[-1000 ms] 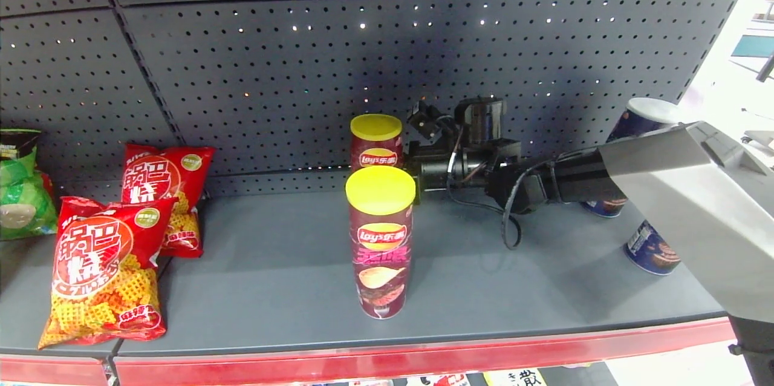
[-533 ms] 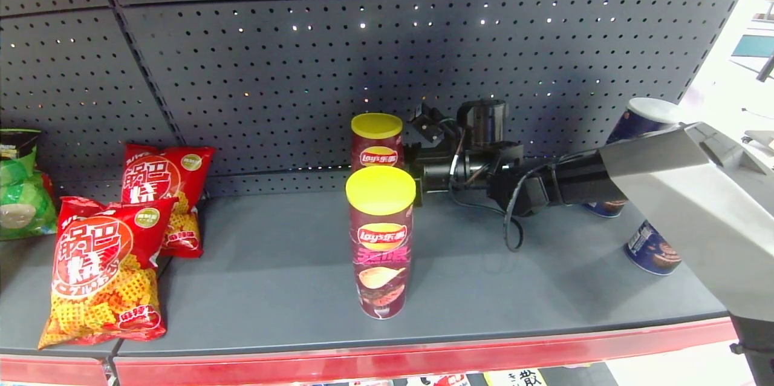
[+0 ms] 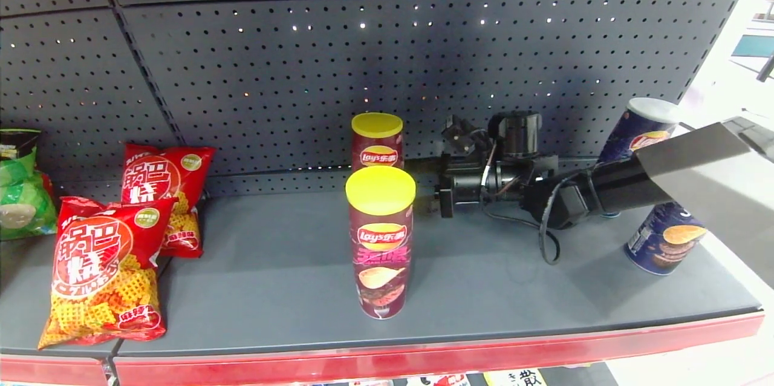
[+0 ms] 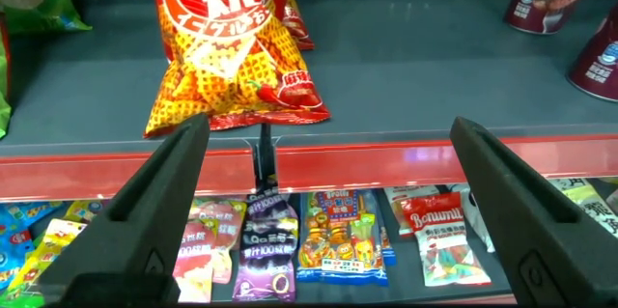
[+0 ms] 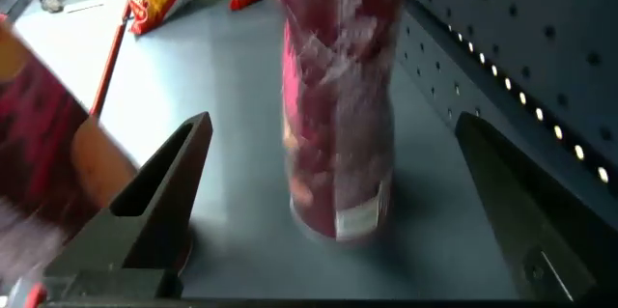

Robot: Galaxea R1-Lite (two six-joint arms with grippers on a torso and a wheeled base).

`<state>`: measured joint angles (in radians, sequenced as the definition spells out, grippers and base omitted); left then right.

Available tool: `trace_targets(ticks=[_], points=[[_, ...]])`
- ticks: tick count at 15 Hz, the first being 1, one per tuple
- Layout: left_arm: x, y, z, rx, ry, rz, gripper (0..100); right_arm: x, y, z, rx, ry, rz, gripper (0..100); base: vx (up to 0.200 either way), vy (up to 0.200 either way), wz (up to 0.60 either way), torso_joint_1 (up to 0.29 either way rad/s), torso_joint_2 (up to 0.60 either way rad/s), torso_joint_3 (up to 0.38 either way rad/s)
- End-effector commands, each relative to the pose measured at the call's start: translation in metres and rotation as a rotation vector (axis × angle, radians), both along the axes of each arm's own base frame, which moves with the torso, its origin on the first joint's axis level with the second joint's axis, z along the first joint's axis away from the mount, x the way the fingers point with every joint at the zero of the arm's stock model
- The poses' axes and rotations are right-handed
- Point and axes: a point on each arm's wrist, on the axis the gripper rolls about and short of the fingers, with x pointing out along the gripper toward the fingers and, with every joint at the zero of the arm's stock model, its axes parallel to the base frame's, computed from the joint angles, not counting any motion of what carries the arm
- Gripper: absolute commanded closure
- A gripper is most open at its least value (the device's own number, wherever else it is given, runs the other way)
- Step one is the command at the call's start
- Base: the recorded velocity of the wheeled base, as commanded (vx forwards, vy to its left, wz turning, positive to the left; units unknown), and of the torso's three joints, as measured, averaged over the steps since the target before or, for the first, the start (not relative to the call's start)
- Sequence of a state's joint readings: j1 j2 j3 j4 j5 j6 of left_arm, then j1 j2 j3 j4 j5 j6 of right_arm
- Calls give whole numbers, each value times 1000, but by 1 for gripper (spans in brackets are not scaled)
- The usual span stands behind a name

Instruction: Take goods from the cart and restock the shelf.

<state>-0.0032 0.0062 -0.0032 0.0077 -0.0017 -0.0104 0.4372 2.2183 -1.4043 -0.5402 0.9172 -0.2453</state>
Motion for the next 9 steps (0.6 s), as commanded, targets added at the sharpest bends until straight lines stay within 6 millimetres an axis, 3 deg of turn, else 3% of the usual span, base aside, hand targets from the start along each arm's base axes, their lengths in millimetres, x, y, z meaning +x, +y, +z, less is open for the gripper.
trace_targets(ticks=[1, 9], points=[[0, 0, 0, 0, 2, 0, 0, -6, -12, 11, 4, -12, -18, 0, 0, 0, 0, 0, 0, 0], [0, 0, 0, 0, 2, 0, 0, -46, -54, 17, -25, 25, -42, 0, 0, 0, 0, 0, 0, 0]])
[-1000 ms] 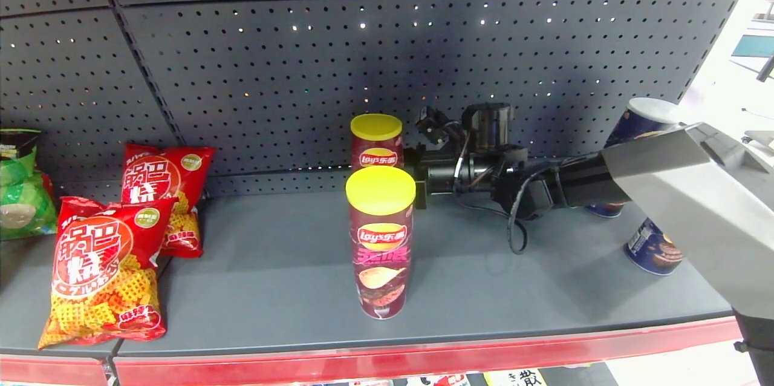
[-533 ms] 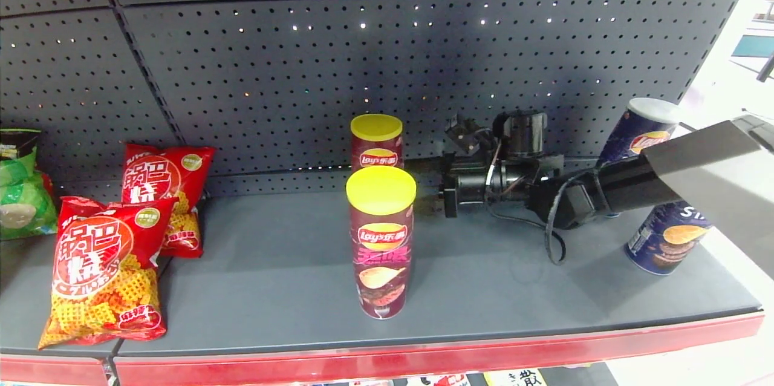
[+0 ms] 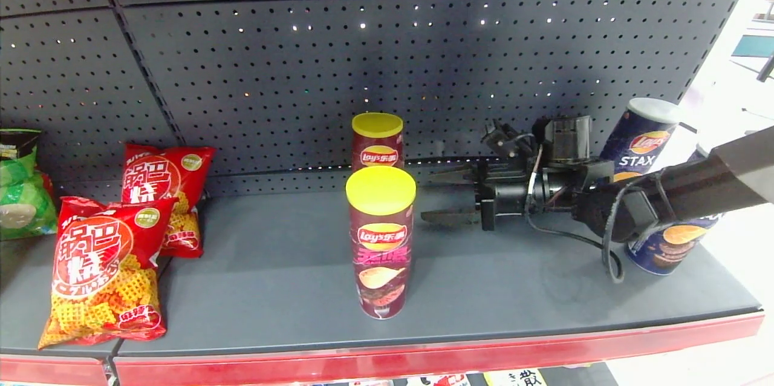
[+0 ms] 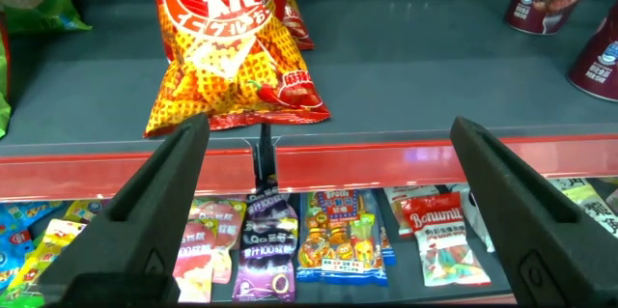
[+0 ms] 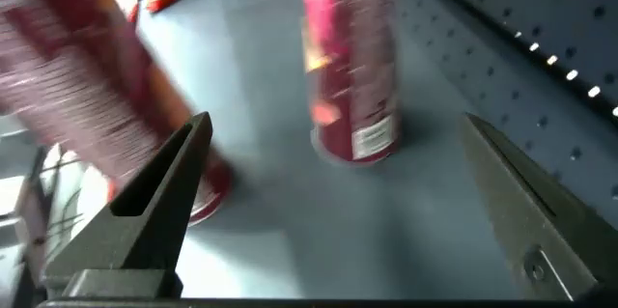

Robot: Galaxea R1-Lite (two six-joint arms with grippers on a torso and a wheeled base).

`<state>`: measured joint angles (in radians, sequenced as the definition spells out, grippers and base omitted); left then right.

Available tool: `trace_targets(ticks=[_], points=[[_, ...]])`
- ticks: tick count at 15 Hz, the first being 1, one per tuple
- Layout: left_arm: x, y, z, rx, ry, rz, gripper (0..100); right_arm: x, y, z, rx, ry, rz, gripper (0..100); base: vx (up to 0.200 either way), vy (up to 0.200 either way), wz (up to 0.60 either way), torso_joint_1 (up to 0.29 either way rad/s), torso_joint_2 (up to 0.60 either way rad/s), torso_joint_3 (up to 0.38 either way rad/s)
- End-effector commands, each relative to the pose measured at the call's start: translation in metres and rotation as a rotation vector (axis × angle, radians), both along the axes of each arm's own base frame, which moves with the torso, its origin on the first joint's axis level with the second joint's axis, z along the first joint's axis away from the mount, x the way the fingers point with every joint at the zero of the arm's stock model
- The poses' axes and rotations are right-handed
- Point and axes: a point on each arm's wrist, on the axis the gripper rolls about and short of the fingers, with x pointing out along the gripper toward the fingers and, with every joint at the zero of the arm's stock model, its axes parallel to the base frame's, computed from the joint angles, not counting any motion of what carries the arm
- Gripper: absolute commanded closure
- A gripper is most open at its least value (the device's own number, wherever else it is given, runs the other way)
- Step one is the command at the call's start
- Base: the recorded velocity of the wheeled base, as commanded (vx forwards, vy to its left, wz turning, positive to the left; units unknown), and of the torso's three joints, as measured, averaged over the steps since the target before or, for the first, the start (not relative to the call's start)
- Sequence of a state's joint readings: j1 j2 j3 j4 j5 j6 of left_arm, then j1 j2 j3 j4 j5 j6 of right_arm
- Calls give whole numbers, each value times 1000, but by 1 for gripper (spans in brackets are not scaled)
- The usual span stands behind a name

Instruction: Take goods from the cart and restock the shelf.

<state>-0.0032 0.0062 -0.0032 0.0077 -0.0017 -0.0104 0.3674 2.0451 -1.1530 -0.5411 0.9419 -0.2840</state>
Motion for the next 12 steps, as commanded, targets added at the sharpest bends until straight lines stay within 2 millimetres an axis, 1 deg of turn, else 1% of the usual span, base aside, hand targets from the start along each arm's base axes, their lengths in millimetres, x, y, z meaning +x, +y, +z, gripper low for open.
trace_targets(ticks=[1, 8, 12], points=[[0, 0, 0, 0, 2, 0, 0, -19, -11, 11, 4, -4, -1, 0, 0, 0, 0, 0, 0, 0], [0, 0, 0, 0, 2, 0, 0, -60, -19, 25, 3, -13, 24, 0, 0, 0, 0, 0, 0, 0], [0, 0, 0, 0, 2, 0, 0, -85, -12, 32, 6, -20, 73, 0, 0, 0, 0, 0, 0, 0]])
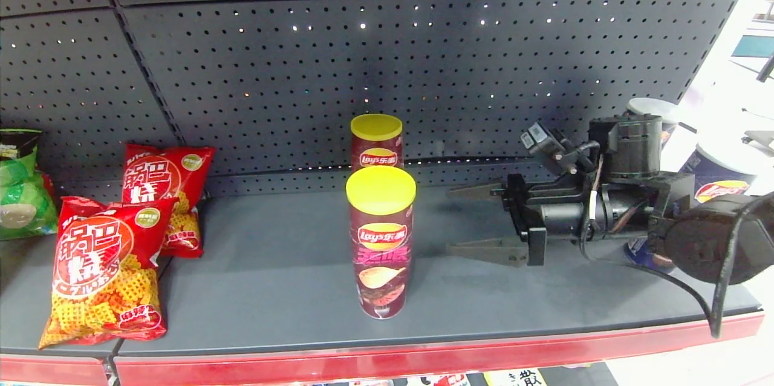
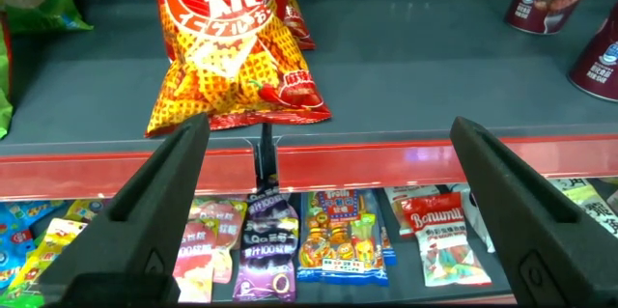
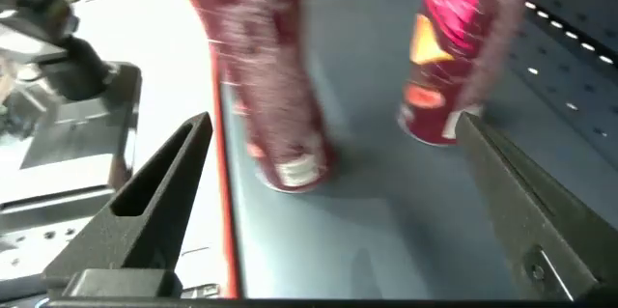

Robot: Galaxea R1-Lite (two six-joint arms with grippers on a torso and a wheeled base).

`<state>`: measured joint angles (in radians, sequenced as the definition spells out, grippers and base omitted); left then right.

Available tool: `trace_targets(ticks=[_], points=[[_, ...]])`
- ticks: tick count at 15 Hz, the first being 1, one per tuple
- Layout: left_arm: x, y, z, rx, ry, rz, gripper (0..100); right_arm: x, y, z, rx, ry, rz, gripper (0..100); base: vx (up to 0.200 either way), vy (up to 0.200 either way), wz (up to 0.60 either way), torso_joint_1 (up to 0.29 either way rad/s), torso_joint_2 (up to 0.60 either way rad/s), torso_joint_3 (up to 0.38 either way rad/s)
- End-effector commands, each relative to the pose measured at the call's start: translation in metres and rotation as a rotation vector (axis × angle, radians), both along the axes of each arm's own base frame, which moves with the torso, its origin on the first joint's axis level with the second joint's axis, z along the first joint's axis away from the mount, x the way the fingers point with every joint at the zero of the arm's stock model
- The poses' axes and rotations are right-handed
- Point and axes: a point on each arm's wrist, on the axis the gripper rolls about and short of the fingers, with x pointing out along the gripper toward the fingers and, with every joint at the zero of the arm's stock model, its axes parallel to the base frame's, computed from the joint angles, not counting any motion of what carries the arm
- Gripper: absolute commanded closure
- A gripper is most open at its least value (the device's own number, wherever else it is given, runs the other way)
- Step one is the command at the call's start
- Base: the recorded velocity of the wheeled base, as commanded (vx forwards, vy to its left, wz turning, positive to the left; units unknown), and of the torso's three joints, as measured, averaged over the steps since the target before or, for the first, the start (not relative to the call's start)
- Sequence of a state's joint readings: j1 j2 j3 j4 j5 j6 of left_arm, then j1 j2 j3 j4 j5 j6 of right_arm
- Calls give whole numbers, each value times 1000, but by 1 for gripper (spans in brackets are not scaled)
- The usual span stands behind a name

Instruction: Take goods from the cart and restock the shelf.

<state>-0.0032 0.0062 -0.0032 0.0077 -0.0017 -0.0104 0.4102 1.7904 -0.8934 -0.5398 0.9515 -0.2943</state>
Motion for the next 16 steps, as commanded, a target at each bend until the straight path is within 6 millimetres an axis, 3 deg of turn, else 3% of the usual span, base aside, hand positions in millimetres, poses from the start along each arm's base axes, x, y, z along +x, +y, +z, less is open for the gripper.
trace_targets(ticks=[1, 7, 16], points=[[0, 0, 0, 0, 2, 0, 0, -17, 4, 8, 8, -18, 34, 0, 0, 0, 0, 0, 0, 0], [0, 0, 0, 0, 2, 0, 0, -29, 33, -2, -29, 0, 66, 0, 0, 0, 0, 0, 0, 0], [0, 0, 0, 0, 2, 0, 0, -12, 60, -17, -45, 17, 104, 0, 0, 0, 0, 0, 0, 0]])
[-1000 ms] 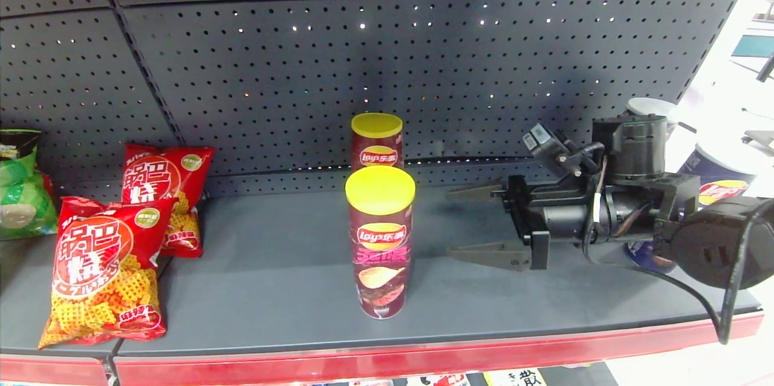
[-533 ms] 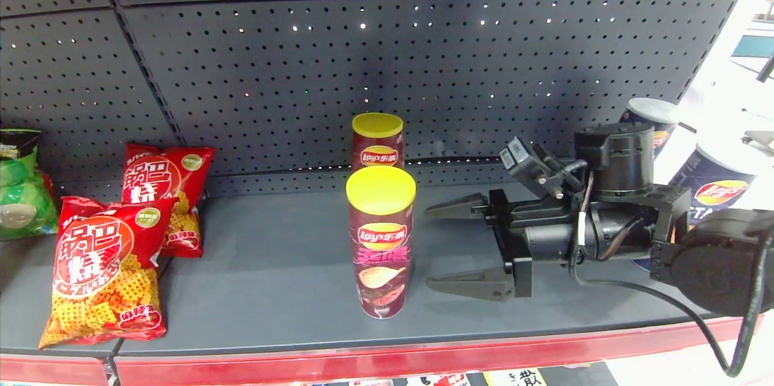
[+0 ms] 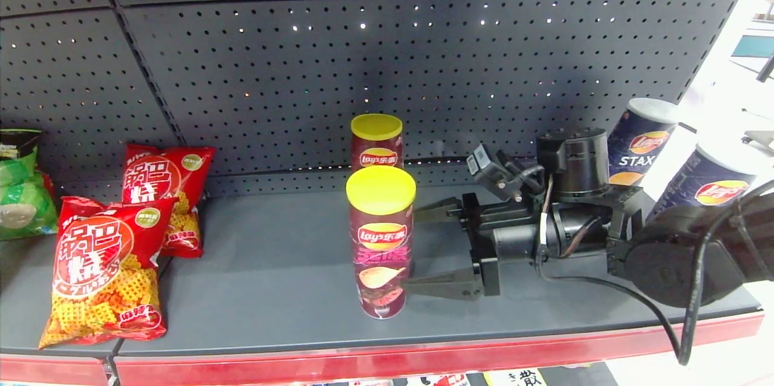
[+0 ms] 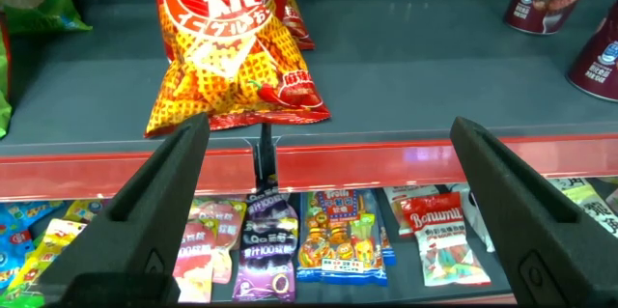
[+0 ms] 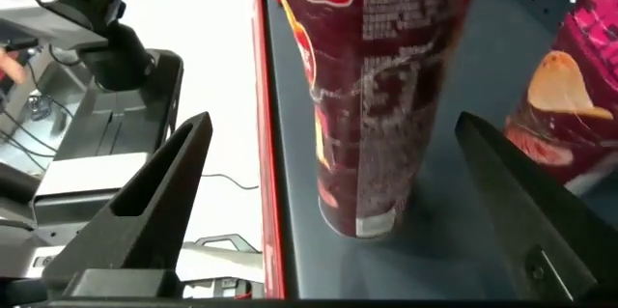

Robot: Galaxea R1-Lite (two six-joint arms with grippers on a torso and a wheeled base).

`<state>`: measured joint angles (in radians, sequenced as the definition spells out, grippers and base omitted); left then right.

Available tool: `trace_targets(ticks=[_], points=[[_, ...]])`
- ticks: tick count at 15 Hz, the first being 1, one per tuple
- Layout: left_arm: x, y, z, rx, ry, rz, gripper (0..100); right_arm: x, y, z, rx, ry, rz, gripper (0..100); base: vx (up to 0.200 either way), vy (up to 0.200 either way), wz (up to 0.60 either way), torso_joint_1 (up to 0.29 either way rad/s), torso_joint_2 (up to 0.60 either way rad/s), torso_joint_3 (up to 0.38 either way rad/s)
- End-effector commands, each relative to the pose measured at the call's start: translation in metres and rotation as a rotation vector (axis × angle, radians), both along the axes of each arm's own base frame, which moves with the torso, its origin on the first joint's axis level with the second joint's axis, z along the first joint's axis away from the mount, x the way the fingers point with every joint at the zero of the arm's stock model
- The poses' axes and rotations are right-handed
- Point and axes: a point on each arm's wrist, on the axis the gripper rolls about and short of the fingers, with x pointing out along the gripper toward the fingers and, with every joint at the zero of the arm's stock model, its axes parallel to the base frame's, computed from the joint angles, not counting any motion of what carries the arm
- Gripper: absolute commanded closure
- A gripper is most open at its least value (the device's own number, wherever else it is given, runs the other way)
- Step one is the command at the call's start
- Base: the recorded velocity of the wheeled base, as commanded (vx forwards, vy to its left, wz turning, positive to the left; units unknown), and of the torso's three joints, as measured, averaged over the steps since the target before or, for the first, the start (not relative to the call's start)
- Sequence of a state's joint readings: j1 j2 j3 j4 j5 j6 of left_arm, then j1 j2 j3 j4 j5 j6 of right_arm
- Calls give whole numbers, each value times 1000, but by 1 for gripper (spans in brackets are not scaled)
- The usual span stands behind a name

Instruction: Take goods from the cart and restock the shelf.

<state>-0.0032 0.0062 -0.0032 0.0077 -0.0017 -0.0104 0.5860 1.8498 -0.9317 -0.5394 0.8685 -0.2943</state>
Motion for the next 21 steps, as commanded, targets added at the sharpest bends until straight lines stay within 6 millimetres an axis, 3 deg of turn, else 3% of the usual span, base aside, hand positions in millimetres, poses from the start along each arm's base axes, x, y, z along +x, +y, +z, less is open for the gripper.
trace_targets(ticks=[1, 8, 21], points=[[0, 0, 0, 0, 0, 0, 0, 3, 10, -7, -7, 10, 18, 0, 0, 0, 0, 0, 0, 0], [0, 0, 0, 0, 2, 0, 0, 12, 17, -13, -14, 16, 14, 0, 0, 0, 0, 0, 0, 0], [0, 0, 0, 0, 2, 0, 0, 36, -1, -16, -22, 5, -89, 0, 0, 0, 0, 0, 0, 0]])
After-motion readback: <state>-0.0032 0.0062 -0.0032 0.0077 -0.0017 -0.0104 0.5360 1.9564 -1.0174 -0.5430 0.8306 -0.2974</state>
